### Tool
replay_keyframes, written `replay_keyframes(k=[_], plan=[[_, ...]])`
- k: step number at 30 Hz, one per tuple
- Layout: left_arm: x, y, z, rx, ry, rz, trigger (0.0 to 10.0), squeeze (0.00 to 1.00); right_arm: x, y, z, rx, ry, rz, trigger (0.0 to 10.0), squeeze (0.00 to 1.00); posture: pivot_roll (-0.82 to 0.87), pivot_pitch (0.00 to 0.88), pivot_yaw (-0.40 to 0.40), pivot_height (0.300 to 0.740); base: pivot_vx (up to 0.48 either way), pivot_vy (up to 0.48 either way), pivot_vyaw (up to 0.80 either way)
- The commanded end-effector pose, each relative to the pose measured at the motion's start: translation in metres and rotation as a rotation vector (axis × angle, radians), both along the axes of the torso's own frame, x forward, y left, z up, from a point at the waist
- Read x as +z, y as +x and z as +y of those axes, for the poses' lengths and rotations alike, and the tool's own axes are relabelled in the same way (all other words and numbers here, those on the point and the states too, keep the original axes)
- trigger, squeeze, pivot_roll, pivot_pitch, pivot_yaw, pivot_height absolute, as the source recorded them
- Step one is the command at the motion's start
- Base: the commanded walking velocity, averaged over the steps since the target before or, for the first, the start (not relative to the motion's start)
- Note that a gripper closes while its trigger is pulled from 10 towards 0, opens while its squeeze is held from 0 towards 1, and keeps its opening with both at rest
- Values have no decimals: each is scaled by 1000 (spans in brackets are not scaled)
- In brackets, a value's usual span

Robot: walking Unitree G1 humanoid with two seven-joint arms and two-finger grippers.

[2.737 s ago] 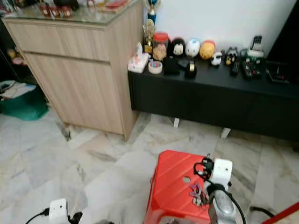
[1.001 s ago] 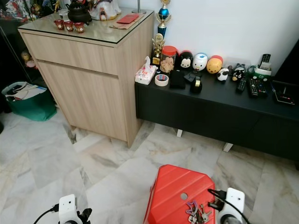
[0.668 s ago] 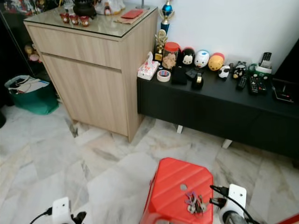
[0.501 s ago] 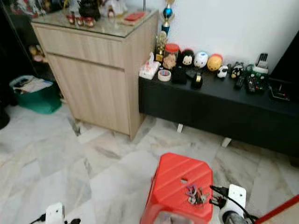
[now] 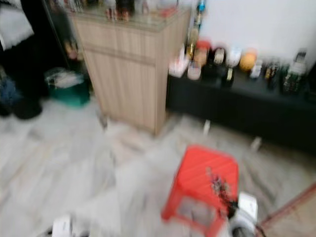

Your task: Hang keys on a hook

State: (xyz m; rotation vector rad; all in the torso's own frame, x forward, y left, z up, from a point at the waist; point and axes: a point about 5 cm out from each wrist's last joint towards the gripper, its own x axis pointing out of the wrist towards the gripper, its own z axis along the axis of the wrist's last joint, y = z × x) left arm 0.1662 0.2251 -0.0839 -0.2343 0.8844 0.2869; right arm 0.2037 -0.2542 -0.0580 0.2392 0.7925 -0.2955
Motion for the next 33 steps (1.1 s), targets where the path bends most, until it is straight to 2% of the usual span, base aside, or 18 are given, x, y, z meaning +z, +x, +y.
replay_keyframes(k=[1,19,25,33], plan=[[-2,-2,-5,-10,-5,14,10000,0,0,-3,-5,-19,-8,8,10000,0,12,0,-57,740,-337,0,0],[-2,-4,-1,-34,11,3,10000,0,0,-1,-2,-13,4,3,10000,0,16,0,-59,740,-34,0,0],[-2,3,-18,-62,4,-2,10000,0,0,0,0,-13,9,-2,10000,0,10,0,-51,740,0,-312,0],[-1,4,-17,-66,12,-3,10000,0,0,0,1,-23,17,0,10000,0,11,0,-51,740,0,-326,-78]])
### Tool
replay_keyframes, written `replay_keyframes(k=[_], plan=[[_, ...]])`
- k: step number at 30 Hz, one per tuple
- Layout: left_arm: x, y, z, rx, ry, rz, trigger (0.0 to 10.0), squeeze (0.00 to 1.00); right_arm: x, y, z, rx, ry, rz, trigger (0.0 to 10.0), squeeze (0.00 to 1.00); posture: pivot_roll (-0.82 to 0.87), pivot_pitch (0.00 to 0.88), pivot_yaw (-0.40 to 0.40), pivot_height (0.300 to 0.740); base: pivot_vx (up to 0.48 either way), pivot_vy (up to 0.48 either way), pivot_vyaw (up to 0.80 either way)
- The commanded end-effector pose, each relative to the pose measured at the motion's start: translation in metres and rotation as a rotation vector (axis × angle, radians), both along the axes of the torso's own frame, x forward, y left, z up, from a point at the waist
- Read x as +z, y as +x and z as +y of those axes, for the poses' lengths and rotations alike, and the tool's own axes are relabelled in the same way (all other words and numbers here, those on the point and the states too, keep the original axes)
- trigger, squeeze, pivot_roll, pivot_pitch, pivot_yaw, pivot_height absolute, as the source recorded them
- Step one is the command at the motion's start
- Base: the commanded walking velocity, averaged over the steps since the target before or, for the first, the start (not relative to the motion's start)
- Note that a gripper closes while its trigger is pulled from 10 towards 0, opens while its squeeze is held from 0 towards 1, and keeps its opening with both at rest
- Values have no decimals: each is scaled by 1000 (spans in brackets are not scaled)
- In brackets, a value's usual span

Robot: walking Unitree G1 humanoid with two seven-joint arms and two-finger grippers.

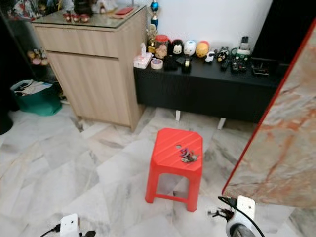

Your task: Hang keys on a hook

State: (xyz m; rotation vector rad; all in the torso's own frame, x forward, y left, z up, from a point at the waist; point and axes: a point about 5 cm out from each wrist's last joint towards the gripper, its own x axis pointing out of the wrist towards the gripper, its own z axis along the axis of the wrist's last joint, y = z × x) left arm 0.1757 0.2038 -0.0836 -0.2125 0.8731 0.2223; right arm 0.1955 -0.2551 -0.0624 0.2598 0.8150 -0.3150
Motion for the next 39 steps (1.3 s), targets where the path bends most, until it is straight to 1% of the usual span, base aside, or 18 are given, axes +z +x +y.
replay_keyframes(k=[1,2,8,16,22,25,26,27,28,30,31,33,35,39], plan=[[-2,-6,5,-1,18,14,10000,0,4,8,1,-1,2,-23,10000,0,11,0,-51,740,0,-337,-625],[-1,-5,6,-1,19,12,10000,0,4,8,2,-3,2,-25,10000,0,8,0,-49,740,0,-360,-800],[-1,-5,8,-5,23,9,10000,0,5,9,2,-13,5,-40,10000,0,8,0,-49,740,0,-366,0],[-1,-4,5,-4,22,4,10000,0,7,13,2,-18,-2,-68,10000,0,8,0,-52,740,0,-360,0],[-1,-4,5,3,19,5,10000,0,9,15,1,-53,1,-103,10000,0,0,0,-48,740,0,0,0],[-1,-6,7,-5,22,9,10000,0,11,16,1,-86,7,-139,10000,0,-8,0,-44,740,0,0,0],[-1,-6,8,-5,23,8,10000,0,14,25,10,-80,11,-166,10000,0,-7,0,-44,740,0,0,0],[-1,-6,8,-5,23,8,10000,0,14,25,10,-80,11,-166,10000,0,-7,0,-44,740,0,0,0],[-1,-7,10,-5,25,8,10000,0,19,39,28,-63,18,-211,10000,0,-7,0,-44,740,0,0,0],[-1,-7,10,-5,25,8,10000,0,19,39,28,-63,18,-211,10000,0,-7,0,-44,740,0,0,0],[-1,-8,12,-8,31,9,10000,0,20,44,38,-50,21,-217,10000,0,-4,0,-50,740,0,0,0],[-1,-8,13,-9,33,10,10000,0,19,44,40,-45,22,-207,10000,0,-4,0,-50,740,0,0,0],[-1,-7,11,-17,37,11,10000,0,19,44,40,-44,28,-208,10000,0,-6,0,-50,740,0,-480,-800],[-2,-7,8,-19,29,21,10000,0,18,41,36,-52,26,-210,10000,0,-17,0,-38,740,0,-360,-200]])
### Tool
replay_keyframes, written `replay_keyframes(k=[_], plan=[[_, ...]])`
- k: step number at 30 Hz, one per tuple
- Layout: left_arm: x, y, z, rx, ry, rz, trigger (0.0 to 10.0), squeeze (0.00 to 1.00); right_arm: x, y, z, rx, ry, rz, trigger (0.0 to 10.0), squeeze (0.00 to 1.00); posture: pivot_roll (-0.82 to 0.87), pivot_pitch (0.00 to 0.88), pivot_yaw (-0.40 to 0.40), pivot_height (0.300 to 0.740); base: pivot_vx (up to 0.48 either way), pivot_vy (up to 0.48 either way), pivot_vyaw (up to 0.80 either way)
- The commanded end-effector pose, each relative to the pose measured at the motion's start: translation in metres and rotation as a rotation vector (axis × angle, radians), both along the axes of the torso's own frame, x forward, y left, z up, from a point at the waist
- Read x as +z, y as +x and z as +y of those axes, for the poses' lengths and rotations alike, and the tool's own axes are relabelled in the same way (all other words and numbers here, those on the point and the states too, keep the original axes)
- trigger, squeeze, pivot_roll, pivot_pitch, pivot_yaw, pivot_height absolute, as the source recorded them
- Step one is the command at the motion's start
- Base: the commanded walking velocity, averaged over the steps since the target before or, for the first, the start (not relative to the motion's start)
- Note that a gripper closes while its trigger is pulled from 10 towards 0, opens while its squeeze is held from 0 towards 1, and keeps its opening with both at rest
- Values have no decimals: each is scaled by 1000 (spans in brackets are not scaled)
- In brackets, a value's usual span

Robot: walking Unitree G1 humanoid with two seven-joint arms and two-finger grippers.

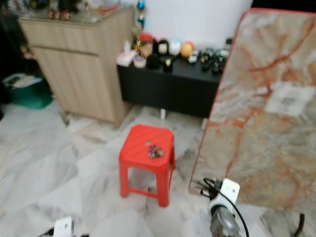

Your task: Hang keys on a hook

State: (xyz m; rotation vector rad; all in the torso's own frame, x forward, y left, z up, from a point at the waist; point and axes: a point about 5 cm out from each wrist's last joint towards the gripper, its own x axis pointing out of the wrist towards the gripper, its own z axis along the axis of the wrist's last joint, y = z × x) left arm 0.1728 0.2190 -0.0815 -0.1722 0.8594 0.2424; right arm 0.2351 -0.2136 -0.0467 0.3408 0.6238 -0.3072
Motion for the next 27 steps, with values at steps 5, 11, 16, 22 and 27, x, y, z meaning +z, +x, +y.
replay_keyframes(k=[5,11,16,22,27], plan=[[-4,-3,-9,-33,-13,29,10000,0,0,-4,-9,-4,-23,1,10000,0,-15,0,-38,740,0,0,0],[-2,-5,1,-25,-2,30,10000,0,1,-2,-10,-3,-22,1,10000,0,-8,0,-43,740,0,0,0],[-2,-7,4,-35,9,33,10000,0,2,0,-10,-3,-20,5,10000,0,-5,0,-42,740,0,-192,0],[-3,-11,9,-32,12,38,10000,0,1,-1,-9,3,-21,9,10000,0,-7,0,-39,740,0,-480,0],[-4,-16,14,-31,25,62,10000,0,1,-1,-8,5,-29,-4,10000,0,-4,0,-38,740,0,-96,0]])
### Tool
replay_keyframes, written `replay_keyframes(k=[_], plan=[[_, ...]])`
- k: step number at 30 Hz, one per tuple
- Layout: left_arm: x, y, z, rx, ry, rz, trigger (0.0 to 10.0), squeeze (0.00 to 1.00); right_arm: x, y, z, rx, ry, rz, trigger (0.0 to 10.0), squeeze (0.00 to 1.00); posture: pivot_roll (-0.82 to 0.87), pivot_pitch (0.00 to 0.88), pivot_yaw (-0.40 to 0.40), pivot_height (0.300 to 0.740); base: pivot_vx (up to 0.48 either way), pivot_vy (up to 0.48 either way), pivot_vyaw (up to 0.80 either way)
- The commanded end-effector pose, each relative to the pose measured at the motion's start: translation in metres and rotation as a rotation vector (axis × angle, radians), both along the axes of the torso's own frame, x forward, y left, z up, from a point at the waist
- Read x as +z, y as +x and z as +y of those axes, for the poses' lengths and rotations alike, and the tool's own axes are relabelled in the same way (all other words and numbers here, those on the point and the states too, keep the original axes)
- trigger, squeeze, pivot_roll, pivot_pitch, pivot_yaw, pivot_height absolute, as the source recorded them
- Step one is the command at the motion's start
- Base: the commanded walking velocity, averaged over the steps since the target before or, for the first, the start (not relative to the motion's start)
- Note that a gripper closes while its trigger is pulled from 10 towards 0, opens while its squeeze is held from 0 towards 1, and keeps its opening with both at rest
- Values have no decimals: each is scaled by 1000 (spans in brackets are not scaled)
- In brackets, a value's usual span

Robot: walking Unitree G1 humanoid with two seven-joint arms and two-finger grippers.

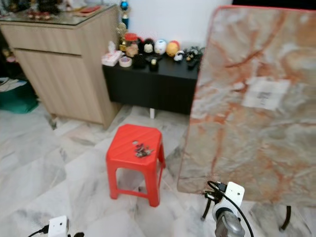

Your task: Hang keys on a hook

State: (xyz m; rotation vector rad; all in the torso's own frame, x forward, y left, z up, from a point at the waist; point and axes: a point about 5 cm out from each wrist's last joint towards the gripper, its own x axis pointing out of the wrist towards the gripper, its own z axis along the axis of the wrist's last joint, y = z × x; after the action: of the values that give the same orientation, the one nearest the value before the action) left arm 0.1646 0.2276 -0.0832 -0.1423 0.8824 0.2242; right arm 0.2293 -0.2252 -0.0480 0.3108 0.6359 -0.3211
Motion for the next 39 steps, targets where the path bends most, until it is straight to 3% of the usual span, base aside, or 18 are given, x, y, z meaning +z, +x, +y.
replay_keyframes(k=[1,10,13,20,21,27,33,39], plan=[[-3,-8,5,-1,9,39,10000,0,4,6,3,9,-5,-30,10000,0,-4,0,-38,740,0,0,0],[-3,-9,4,-7,9,44,10000,0,32,38,5,10,-32,-196,10000,0,-2,0,-38,740,0,0,0],[-3,-9,4,-11,13,47,10000,0,52,54,5,61,-134,-307,10000,0,-6,0,-38,740,0,0,0],[-4,-11,6,-15,18,53,10000,0,78,65,12,130,-298,-486,10000,0,-15,0,-36,740,0,0,0],[-4,-12,6,-18,19,56,10000,0,86,65,11,105,-332,-536,10000,0,-14,0,-42,740,0,0,0],[-6,-15,4,-24,20,64,10000,0,96,55,-5,-63,-406,-560,10000,0,-17,0,-39,740,0,0,0],[-11,-19,-14,-46,15,72,10000,0,109,57,-12,-248,-325,-598,10000,0,-28,0,-34,740,0,0,0],[-11,-19,-16,-34,5,58,10000,0,121,59,-11,-286,-329,-610,10000,0,-23,0,-43,740,0,0,0]])
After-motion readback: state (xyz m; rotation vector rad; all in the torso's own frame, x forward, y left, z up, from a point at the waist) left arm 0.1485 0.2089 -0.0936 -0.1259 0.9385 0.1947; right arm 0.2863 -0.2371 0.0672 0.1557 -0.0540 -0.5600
